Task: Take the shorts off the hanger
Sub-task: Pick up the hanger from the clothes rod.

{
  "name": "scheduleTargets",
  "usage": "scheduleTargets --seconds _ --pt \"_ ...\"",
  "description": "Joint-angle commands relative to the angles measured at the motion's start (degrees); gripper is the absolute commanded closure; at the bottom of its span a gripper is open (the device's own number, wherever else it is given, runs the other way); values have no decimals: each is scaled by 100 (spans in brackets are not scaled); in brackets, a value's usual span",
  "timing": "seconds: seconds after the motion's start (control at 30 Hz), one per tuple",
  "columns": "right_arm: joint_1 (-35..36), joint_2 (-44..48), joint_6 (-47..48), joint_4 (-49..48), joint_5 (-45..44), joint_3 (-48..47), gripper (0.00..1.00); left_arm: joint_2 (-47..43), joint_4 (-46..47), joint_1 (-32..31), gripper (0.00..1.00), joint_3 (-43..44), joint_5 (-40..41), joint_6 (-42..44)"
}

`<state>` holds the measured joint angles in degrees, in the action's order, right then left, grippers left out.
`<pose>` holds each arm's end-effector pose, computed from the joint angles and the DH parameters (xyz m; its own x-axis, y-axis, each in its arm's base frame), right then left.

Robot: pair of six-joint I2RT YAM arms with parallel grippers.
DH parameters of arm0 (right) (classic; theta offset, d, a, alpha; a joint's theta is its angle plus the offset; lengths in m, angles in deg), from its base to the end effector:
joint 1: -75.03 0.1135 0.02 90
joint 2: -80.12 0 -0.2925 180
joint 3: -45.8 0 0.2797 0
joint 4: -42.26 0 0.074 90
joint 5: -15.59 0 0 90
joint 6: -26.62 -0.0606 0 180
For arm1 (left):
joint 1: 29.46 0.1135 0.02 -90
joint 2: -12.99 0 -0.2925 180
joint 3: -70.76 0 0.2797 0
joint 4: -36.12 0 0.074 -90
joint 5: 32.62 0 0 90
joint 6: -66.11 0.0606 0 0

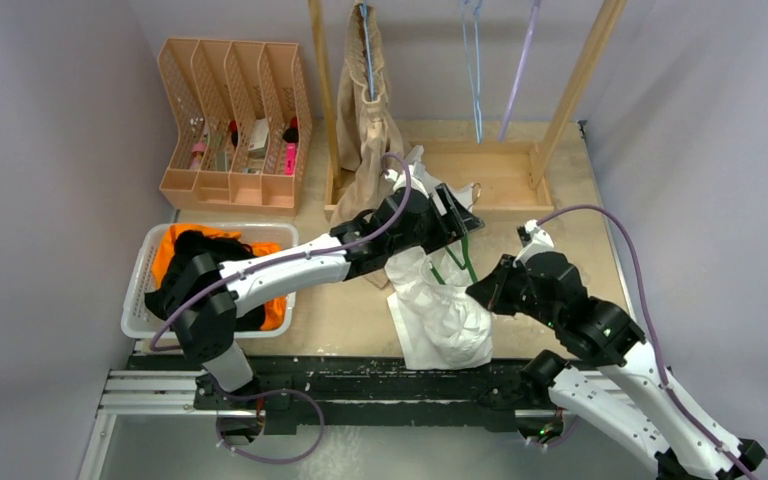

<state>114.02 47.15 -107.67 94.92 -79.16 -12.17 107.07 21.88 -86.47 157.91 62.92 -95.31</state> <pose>0.1175 0.0887 0.3285 -0.6563 0.3640 -0.6609 -0.1561 0.7915 0.5910 0.2465 -0.3690 0.3230 -0.8075 -0.4888 -0.3302 0.0640 0.4839 -0.8728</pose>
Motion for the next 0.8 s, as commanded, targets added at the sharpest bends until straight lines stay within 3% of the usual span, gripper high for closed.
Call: scheduleTargets --seconds 0.0,0.17,0.5,0.77 --pt "-22 35 193 -456 7 -104 100 261 818 34 37 220 -331 -237" --pt "-22 275 80 -410 -67 -123 100 522 653 112 55 300 -645 -47" --pt "-22 636 -148 -459 -23 10 100 446 738 317 51 143 -849 31" --pt "-22 430 -136 -287 255 -198 97 542 872 333 90 308 -993 220"
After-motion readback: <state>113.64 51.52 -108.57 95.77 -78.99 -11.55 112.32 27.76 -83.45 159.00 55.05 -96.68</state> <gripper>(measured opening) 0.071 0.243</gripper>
